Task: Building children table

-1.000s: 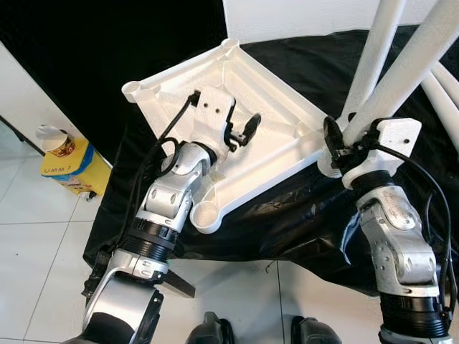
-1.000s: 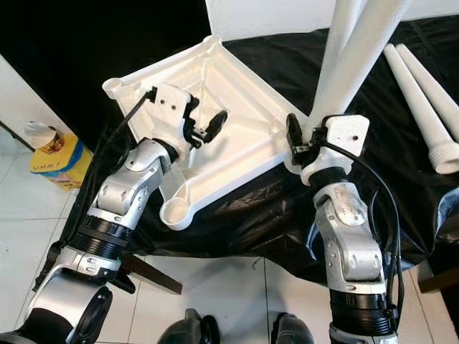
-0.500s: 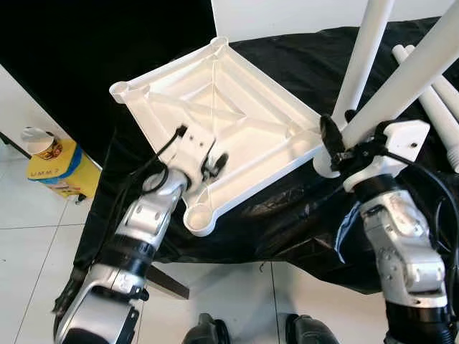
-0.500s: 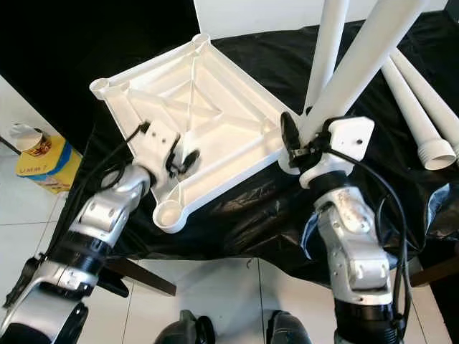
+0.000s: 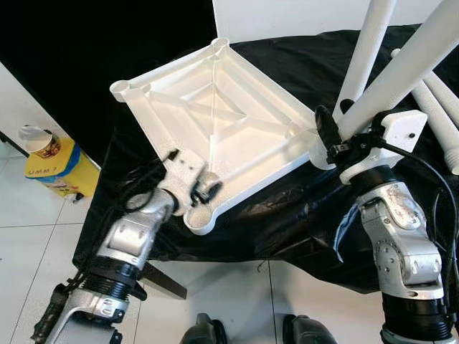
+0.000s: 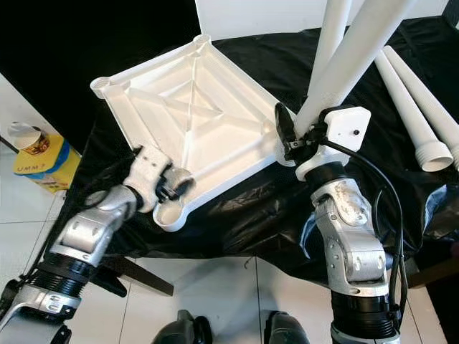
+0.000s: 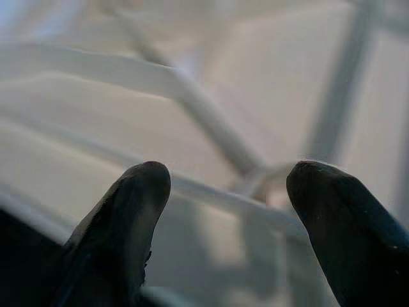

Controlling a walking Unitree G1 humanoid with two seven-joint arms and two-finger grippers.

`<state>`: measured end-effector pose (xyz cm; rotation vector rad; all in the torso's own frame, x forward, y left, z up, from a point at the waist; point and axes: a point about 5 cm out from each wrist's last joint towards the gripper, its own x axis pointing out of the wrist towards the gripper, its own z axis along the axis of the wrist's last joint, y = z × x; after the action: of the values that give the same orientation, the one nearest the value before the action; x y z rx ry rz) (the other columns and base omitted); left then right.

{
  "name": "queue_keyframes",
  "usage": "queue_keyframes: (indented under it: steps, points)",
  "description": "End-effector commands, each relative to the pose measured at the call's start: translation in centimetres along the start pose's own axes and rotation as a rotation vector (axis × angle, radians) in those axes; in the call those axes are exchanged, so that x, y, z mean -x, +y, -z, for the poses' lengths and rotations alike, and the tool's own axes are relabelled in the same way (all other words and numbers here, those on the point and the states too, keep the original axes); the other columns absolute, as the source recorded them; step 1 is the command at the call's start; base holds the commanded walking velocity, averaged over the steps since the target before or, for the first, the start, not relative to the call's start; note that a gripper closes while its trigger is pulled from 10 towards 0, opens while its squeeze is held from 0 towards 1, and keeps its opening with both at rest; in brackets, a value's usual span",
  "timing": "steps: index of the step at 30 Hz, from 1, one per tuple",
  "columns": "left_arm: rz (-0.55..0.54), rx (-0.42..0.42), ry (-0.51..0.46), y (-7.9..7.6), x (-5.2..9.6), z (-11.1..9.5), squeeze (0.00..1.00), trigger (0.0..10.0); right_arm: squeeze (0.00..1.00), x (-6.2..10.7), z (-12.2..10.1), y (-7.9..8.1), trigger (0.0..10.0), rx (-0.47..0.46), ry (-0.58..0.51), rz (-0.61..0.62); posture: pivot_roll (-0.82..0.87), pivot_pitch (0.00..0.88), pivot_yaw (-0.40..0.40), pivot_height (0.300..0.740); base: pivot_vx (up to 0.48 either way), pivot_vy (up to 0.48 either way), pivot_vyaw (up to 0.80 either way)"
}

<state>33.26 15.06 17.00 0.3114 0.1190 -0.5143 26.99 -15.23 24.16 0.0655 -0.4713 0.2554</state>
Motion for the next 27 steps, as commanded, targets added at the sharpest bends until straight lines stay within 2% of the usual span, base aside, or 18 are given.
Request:
queue_keyframes:
  steps: [1,6,7,8,10,12,13,14,18,19,20,25,27]
  points:
    - [-0.206,0.012,-0.021,2.2,0.7,-0.1,0.0,10.0,0.0,0.0,0.2,0.4,10.0,-0.029,-0.003,-0.013,-0.04,0.129,0.067,0.74,0.0,0.0,0.0]
    - [-0.243,0.025,-0.023,3.5,1.6,-0.1,0.0,10.0,0.0,-0.1,0.3,0.6,10.0,-0.034,0.003,-0.027,-0.03,0.132,0.062,0.74,0.0,0.0,0.0]
    - [-0.248,-0.043,0.009,3.8,1.8,0.2,0.0,10.0,0.0,-0.1,0.4,0.7,10.0,-0.035,0.006,-0.031,-0.03,0.134,0.062,0.74,0.0,0.0,0.0]
    - [-0.248,-0.043,0.009,3.8,1.8,0.2,0.0,10.0,0.0,-0.1,0.4,0.7,10.0,-0.035,0.006,-0.031,-0.03,0.134,0.062,0.74,0.0,0.0,0.0]
    - [-0.236,-0.17,0.059,3.7,2.1,0.9,0.0,10.0,0.0,-0.1,0.4,0.7,10.0,-0.037,0.008,-0.035,-0.03,0.136,0.057,0.74,0.0,0.0,0.0]
    - [-0.236,-0.17,0.059,3.7,2.1,0.9,0.0,10.0,0.0,-0.1,0.4,0.7,10.0,-0.037,0.008,-0.035,-0.03,0.136,0.057,0.74,0.0,0.0,0.0]
    - [-0.174,-0.271,0.094,2.7,2.1,1.5,0.0,10.0,0.0,-0.2,0.4,0.8,10.0,-0.038,0.011,-0.04,-0.03,0.136,0.059,0.74,0.0,0.0,0.0]
    - [-0.15,-0.303,0.102,2.2,2.0,1.7,0.0,10.0,0.0,-0.2,0.5,0.9,10.0,-0.038,0.013,-0.041,-0.03,0.136,0.059,0.74,0.0,0.0,0.0]
    - [-0.103,-0.354,0.114,1.1,1.8,2.0,0.0,10.0,0.0,-0.1,0.5,0.9,10.0,-0.04,0.015,-0.045,-0.03,0.134,0.059,0.74,0.0,0.0,0.0]
    - [-0.043,-0.386,0.113,-0.3,1.5,2.2,0.0,10.0,0.0,-0.1,0.5,1.0,10.0,-0.042,0.015,-0.046,-0.03,0.129,0.063,0.74,0.0,0.0,0.0]
    - [-0.018,-0.392,0.108,-0.9,1.4,2.2,0.0,10.0,0.0,-0.1,0.6,1.0,10.0,-0.043,0.015,-0.046,-0.03,0.128,0.064,0.74,0.0,0.0,0.0]
    - [0.022,-0.389,0.093,-2.1,1.2,2.0,0.0,10.0,0.0,-0.1,0.6,1.1,10.0,-0.045,0.014,-0.048,-0.03,0.125,0.064,0.74,0.0,0.0,0.0]
    - [0.06,-0.371,0.072,-3.5,0.9,1.6,0.0,10.0,0.0,-0.1,0.6,1.1,10.0,-0.047,0.014,-0.051,-0.03,0.121,0.064,0.74,0.0,0.0,0.0]
